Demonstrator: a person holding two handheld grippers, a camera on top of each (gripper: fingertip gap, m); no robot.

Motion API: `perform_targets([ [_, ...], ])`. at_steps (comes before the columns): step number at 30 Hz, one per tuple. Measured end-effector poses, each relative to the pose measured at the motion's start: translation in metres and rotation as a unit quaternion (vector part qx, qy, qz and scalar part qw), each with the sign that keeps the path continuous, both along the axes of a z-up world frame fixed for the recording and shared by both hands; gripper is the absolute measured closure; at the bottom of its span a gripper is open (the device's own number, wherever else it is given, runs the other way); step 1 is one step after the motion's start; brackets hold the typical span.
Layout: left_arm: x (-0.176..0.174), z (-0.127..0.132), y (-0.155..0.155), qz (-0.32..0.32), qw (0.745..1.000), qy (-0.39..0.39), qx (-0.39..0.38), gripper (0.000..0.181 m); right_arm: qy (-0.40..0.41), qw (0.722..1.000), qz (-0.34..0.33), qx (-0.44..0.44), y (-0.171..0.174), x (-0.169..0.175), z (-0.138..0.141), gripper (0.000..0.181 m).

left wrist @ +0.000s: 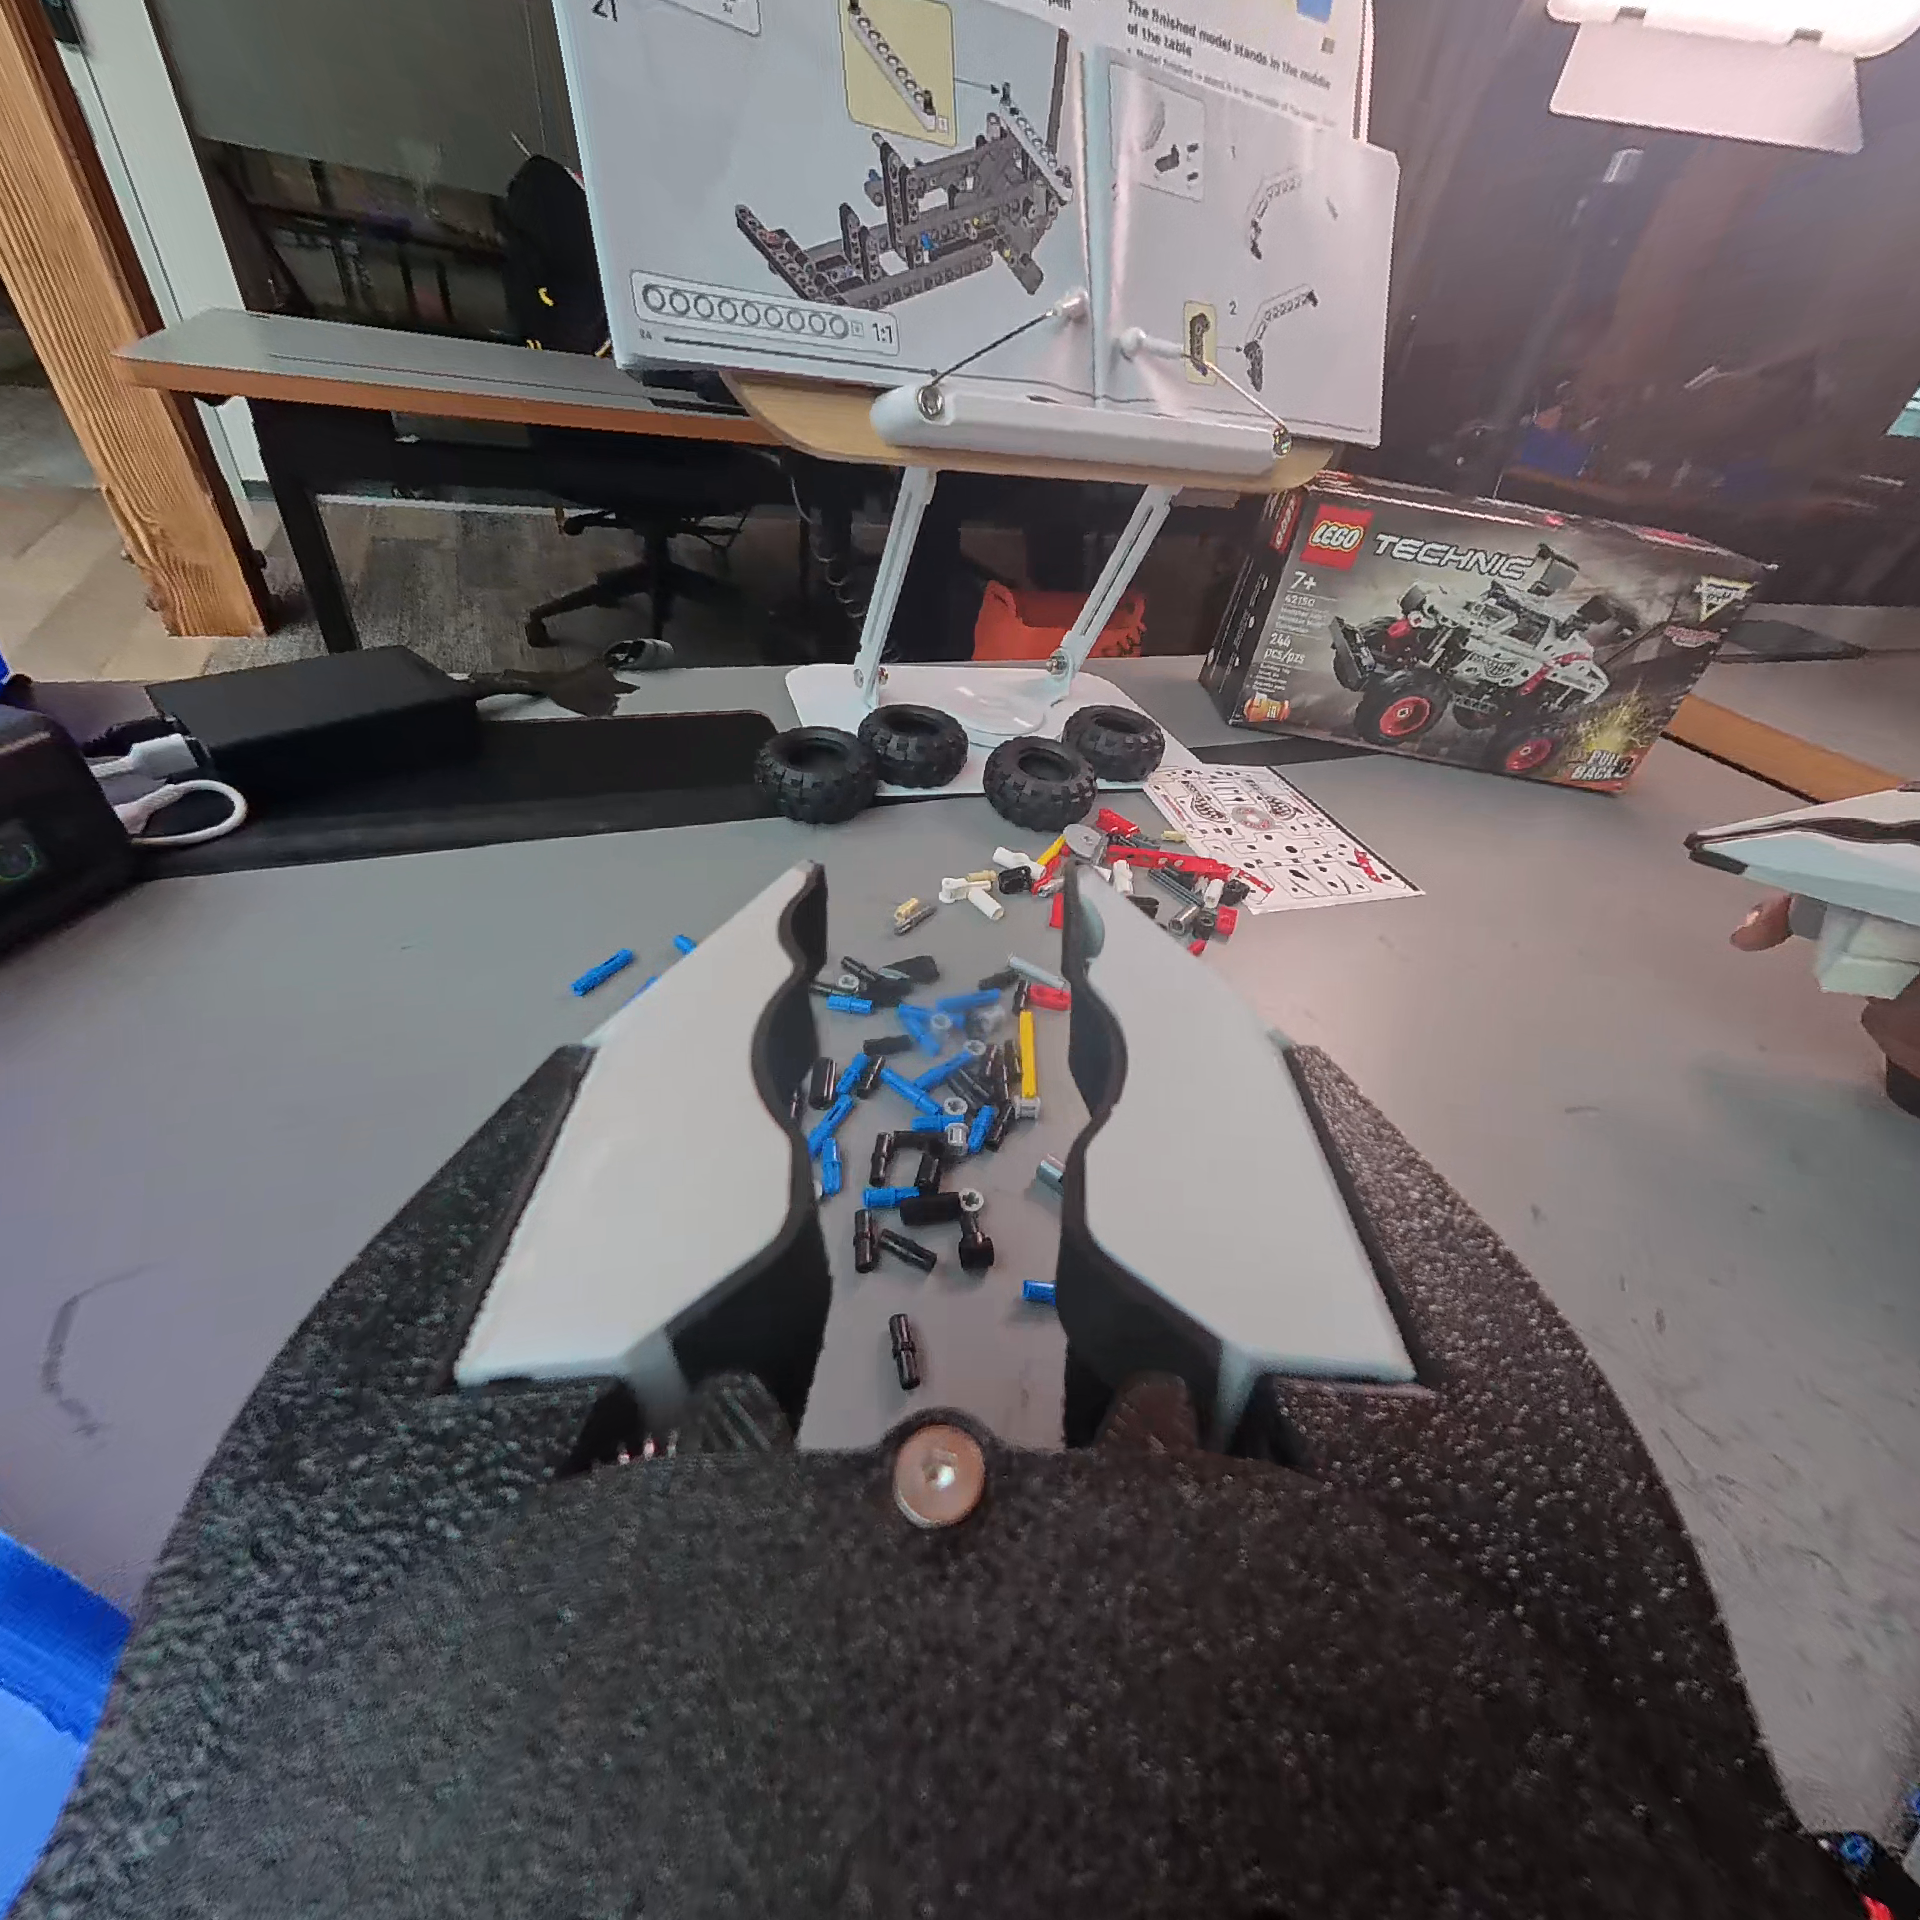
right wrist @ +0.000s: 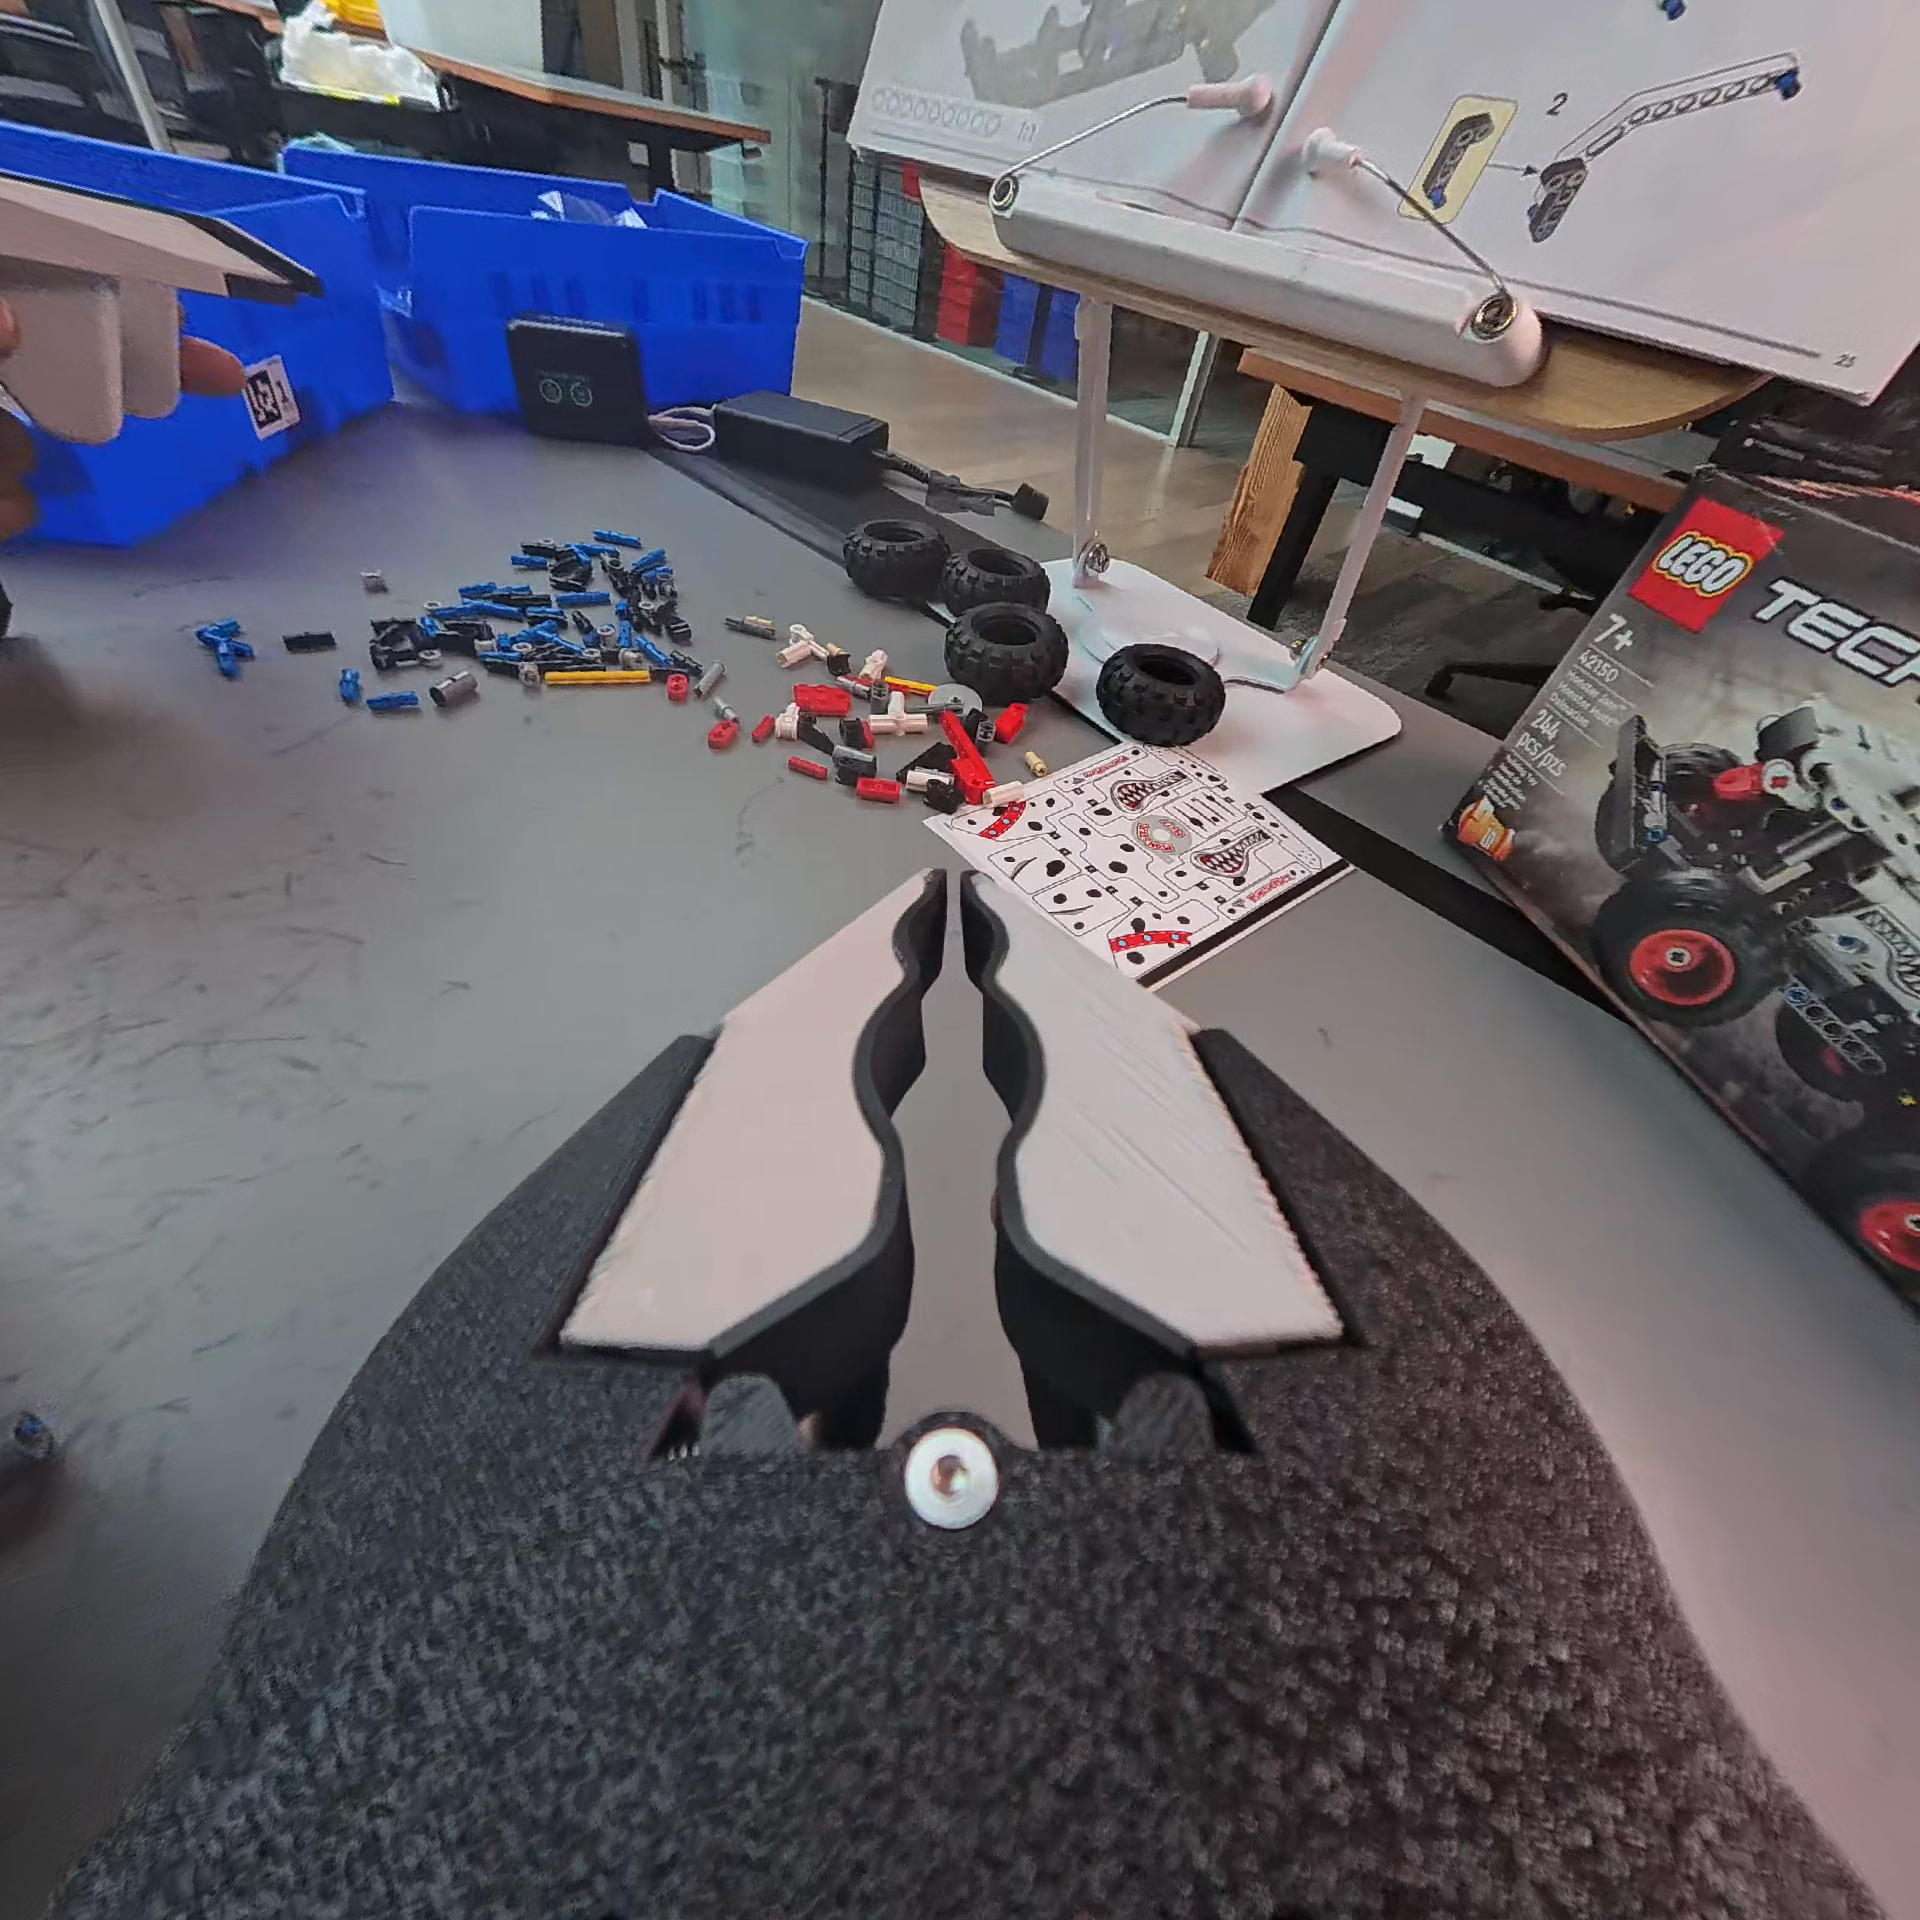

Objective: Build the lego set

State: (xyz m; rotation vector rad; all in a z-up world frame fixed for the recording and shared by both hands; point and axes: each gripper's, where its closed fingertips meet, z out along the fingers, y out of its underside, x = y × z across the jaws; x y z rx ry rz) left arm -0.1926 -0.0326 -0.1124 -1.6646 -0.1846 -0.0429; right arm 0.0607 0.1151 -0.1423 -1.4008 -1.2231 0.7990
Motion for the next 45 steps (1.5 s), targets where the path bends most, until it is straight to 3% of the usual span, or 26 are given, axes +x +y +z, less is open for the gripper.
perform_targets([
  [3, 0.002, -0.004, 0.001, -0.005, 1.0, 0.026, -0.017, 0.117, -0.003, 1.0, 0.007, -0.009, -0.004, 0.0, -0.001, 0.177],
  [5, 0.008, -0.006, 0.001, -0.016, 0.998, 0.047, -0.026, 0.115, -0.003, 1.0, 0.014, -0.017, -0.007, 0.0, -0.002, 0.17],
  [10, 0.031, -0.007, 0.003, -0.056, 0.996, 0.068, -0.03, 0.126, 0.008, 0.999, 0.015, -0.027, -0.008, 0.002, 0.001, 0.161],
  [21, 0.049, -0.006, 0.004, -0.088, 0.993, 0.08, -0.014, 0.143, 0.044, 0.999, 0.014, -0.019, -0.016, -0.003, 0.013, 0.165],
  [31, 0.029, 0.021, -0.009, -0.053, 0.992, 0.112, 0.017, 0.146, 0.076, 0.997, 0.005, -0.008, -0.031, -0.014, 0.024, 0.168],
  [35, 0.014, 0.037, -0.019, -0.03, 0.992, 0.11, 0.044, 0.149, 0.127, 0.991, -0.034, 0.013, -0.023, -0.003, 0.049, 0.168],
  [38, 0.007, 0.034, -0.02, -0.025, 0.995, 0.086, 0.045, 0.15, 0.188, 0.977, -0.089, 0.037, -0.009, 0.018, 0.076, 0.168],
  [41, 0.007, 0.035, -0.02, -0.032, 0.997, 0.052, 0.054, 0.15, 0.205, 0.97, -0.119, 0.044, 0.001, 0.029, 0.084, 0.168],
  [45, 0.007, 0.036, -0.019, -0.03, 0.997, 0.051, 0.054, 0.151, 0.196, 0.968, -0.138, 0.078, 0.023, 0.013, 0.1, 0.168],
])
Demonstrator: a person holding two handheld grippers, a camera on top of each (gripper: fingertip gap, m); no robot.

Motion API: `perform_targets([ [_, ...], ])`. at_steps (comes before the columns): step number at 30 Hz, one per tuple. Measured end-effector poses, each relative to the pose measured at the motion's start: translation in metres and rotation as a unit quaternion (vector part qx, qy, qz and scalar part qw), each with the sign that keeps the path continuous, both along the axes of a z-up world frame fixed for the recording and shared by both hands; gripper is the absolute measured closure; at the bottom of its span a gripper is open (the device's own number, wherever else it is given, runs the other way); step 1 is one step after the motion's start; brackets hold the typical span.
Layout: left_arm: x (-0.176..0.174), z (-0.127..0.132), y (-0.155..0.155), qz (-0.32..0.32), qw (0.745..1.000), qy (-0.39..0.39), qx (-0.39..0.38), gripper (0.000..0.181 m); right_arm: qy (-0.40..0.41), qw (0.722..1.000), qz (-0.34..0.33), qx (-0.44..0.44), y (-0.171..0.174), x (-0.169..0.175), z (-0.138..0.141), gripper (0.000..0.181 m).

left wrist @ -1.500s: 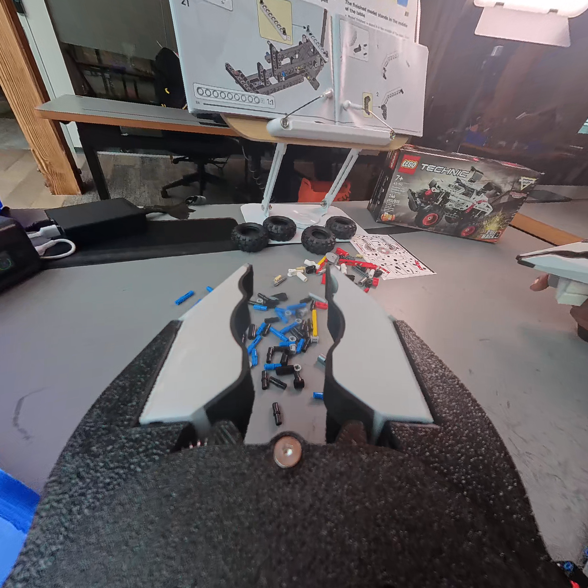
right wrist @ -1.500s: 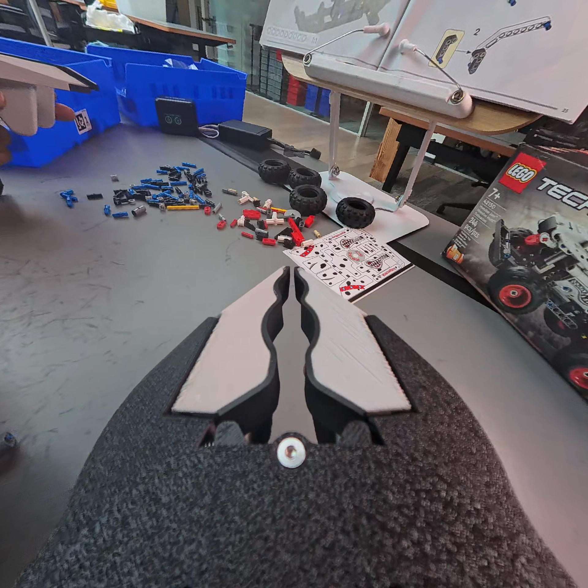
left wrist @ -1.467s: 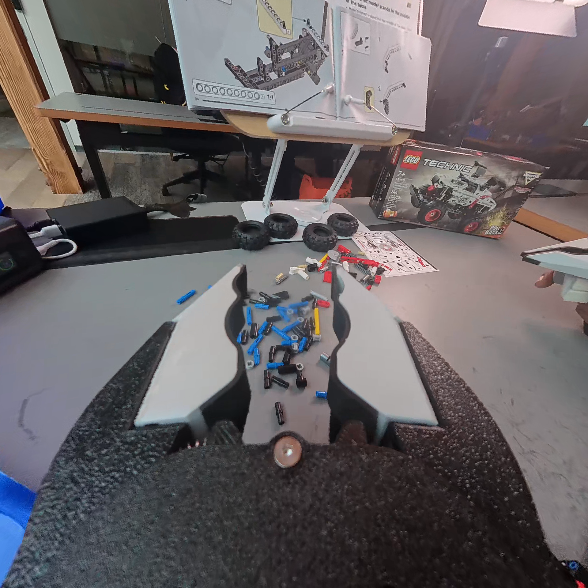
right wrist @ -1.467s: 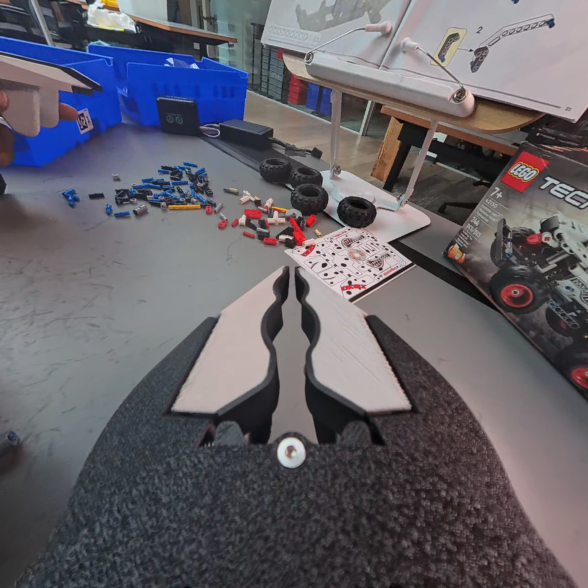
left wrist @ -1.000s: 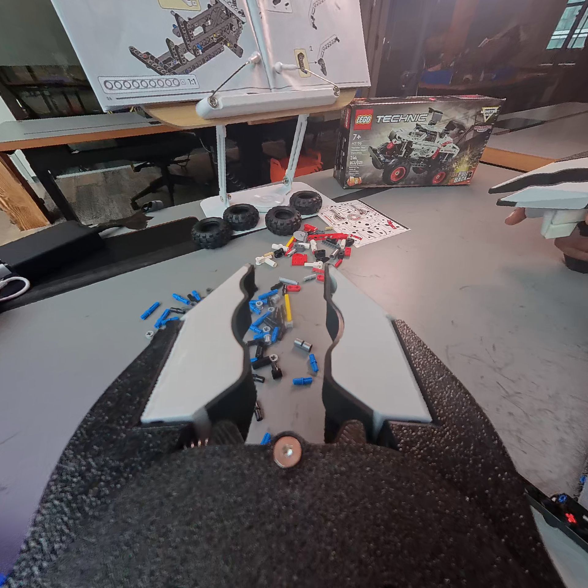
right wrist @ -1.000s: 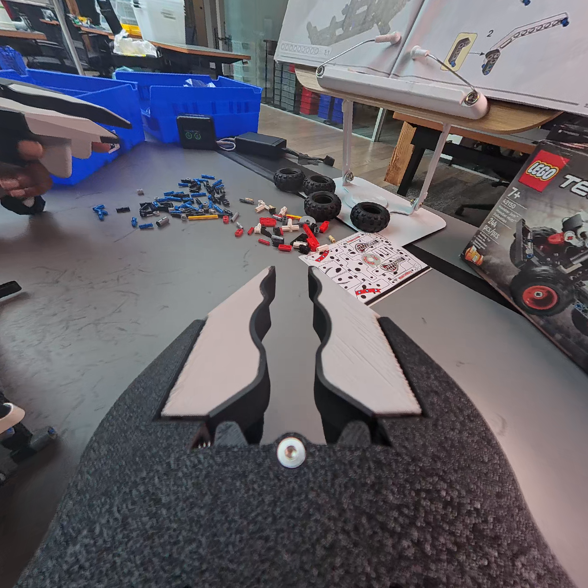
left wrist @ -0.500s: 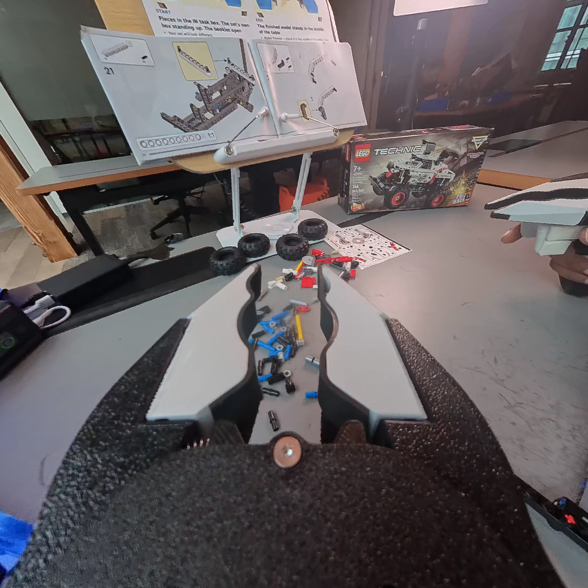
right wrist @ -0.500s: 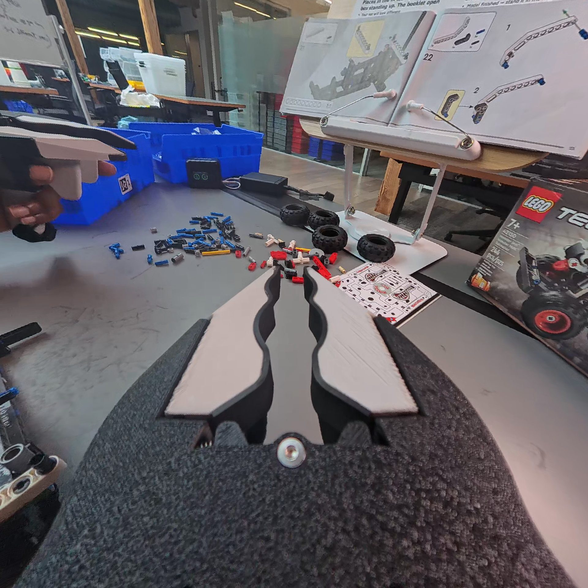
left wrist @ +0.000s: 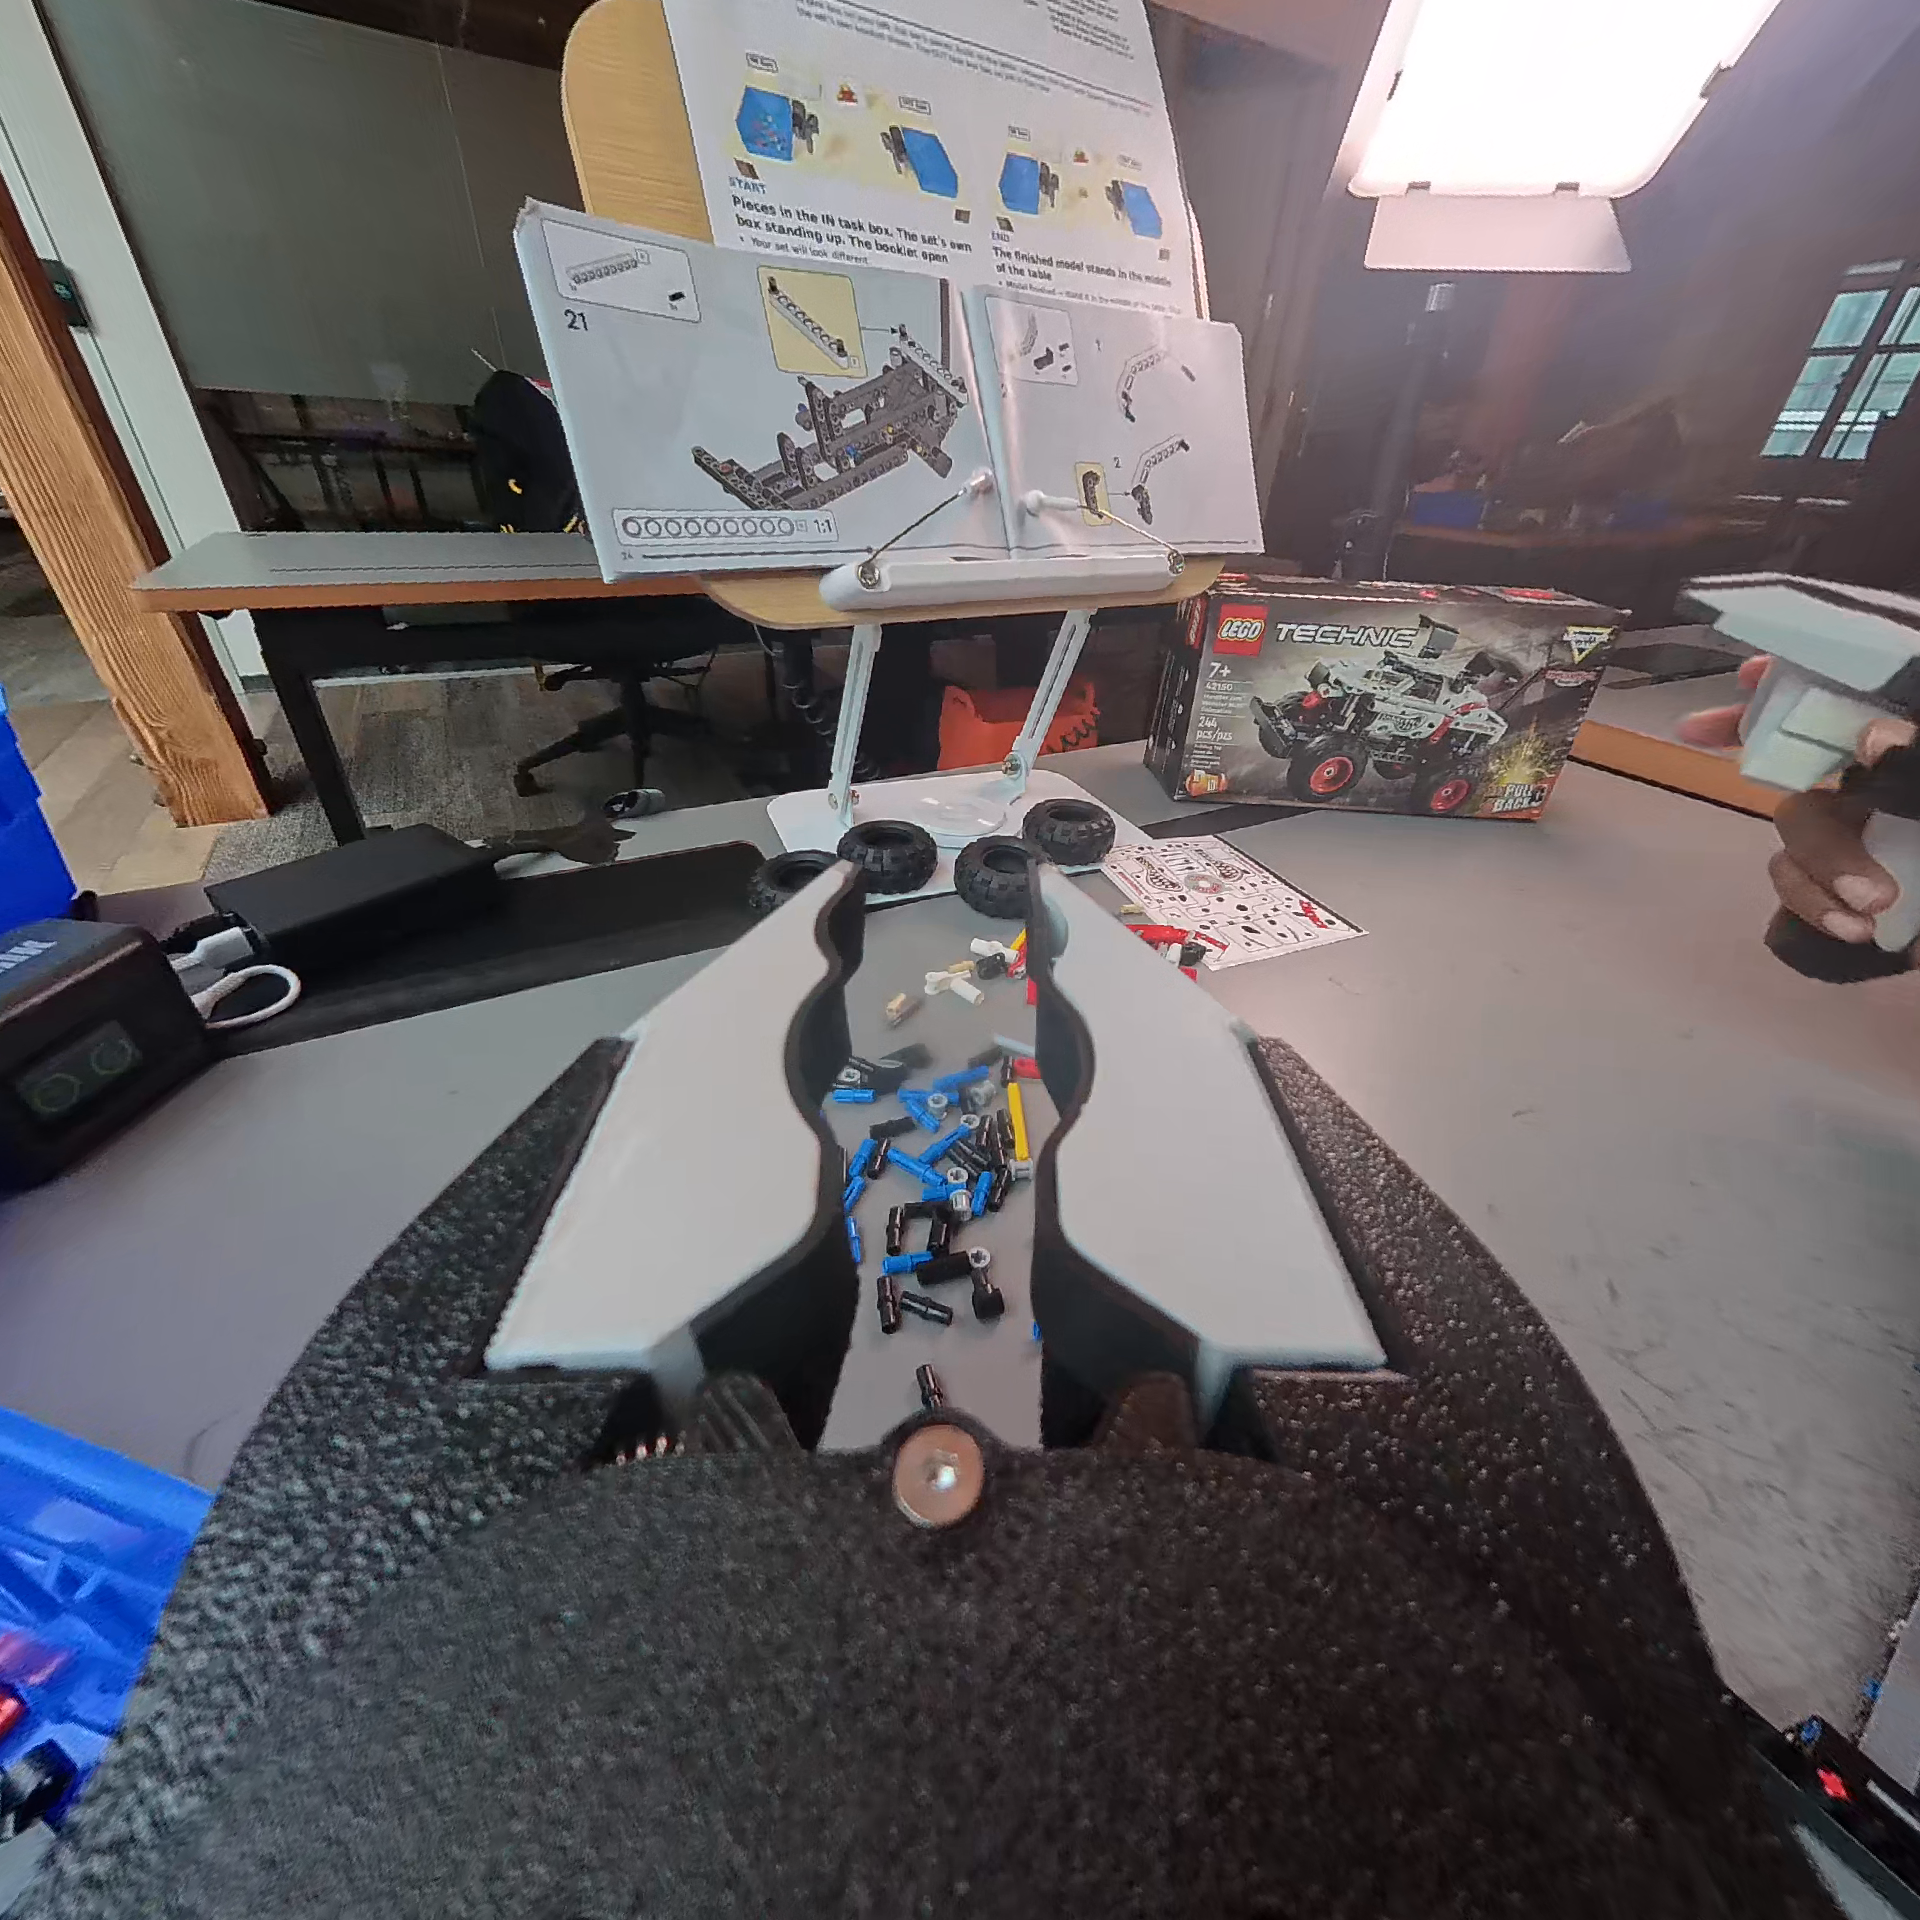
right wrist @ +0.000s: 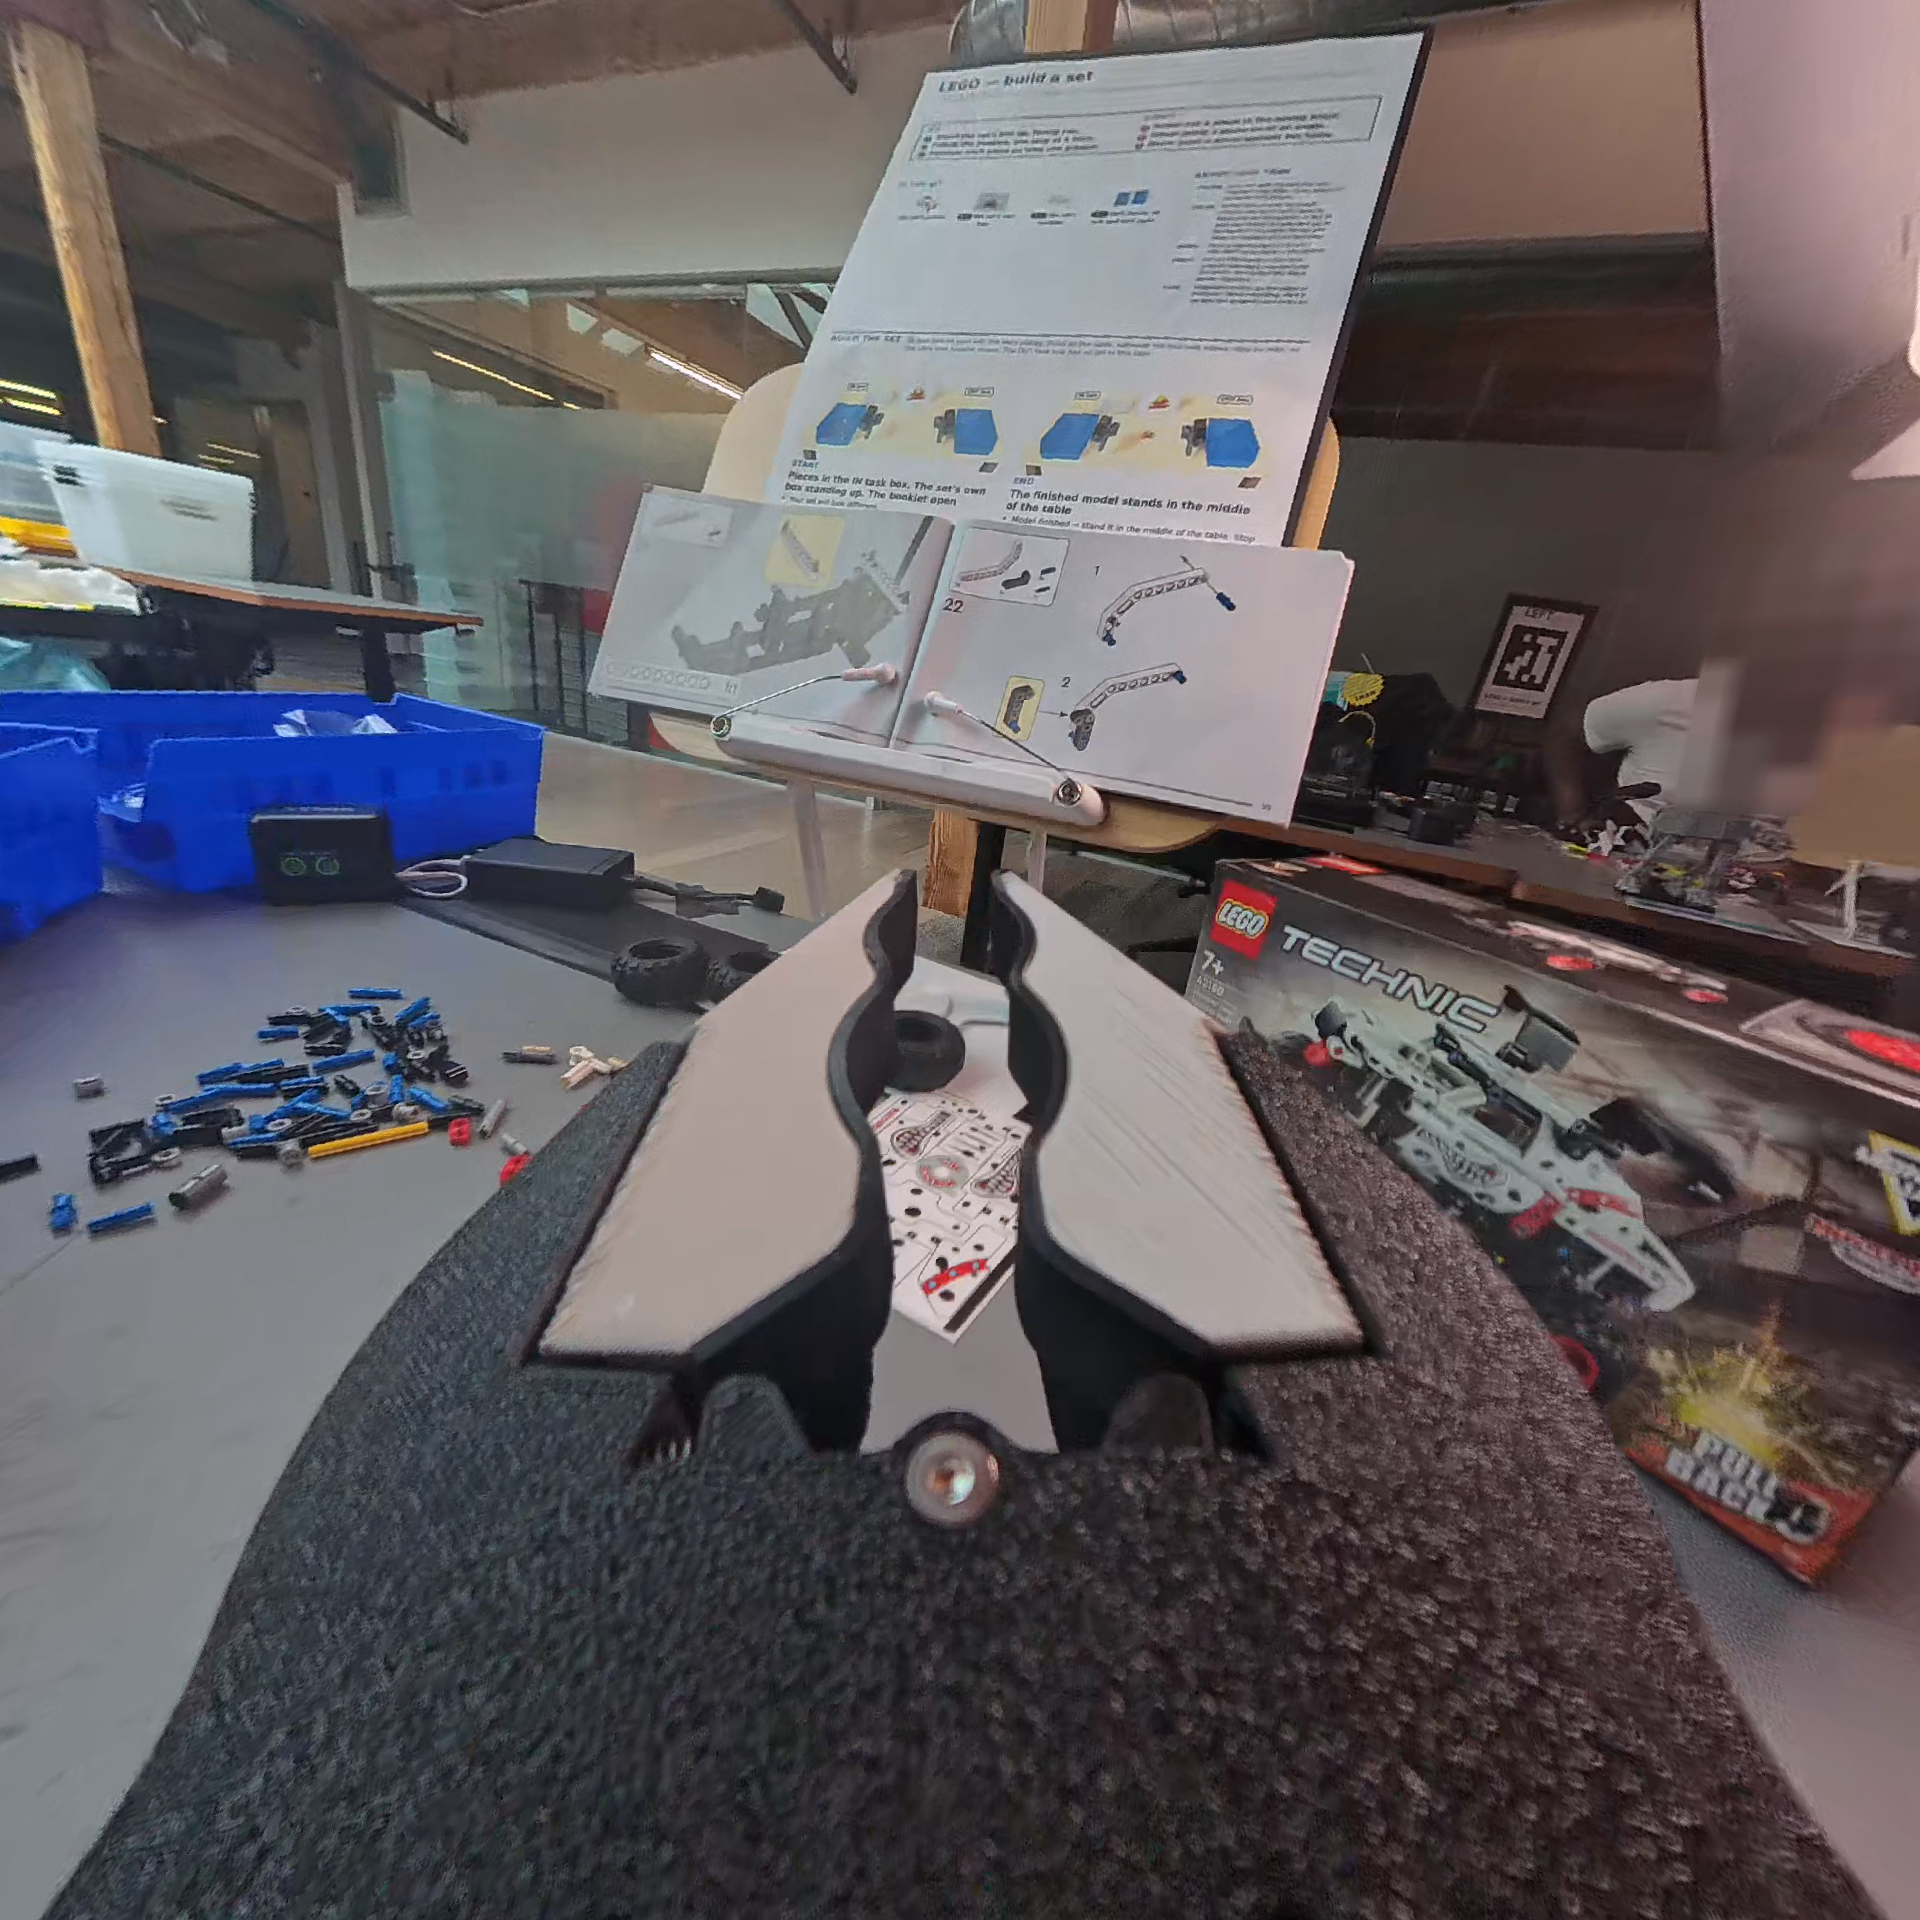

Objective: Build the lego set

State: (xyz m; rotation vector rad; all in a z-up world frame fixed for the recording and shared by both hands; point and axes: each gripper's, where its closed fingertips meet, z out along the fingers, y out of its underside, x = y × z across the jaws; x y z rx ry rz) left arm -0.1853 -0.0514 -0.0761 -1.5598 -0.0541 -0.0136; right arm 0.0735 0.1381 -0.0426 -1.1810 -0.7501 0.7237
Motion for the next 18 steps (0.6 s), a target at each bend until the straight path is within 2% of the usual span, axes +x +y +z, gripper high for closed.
perform_targets([
  [4, 0.003, -0.002, 0.001, -0.002, 1.0, 0.009, -0.003, 0.151, 0.012, 1.0, 0.001, 0.012, 0.041, -0.052, 0.042, 0.169],
  [9, 0.012, -0.02, 0.008, -0.022, 0.999, -0.012, -0.022, 0.153, -0.017, 1.0, 0.017, 0.006, 0.099, -0.146, 0.079, 0.173],
  [13, 0.019, -0.032, 0.014, -0.036, 0.998, -0.021, -0.04, 0.153, -0.08, 0.997, 0.016, 0.011, 0.131, -0.205, 0.084, 0.174],
  [18, 0.026, -0.031, 0.015, -0.043, 0.998, 0.0, -0.04, 0.154, -0.122, 0.992, -0.021, 0.001, 0.164, -0.231, 0.073, 0.174],
])
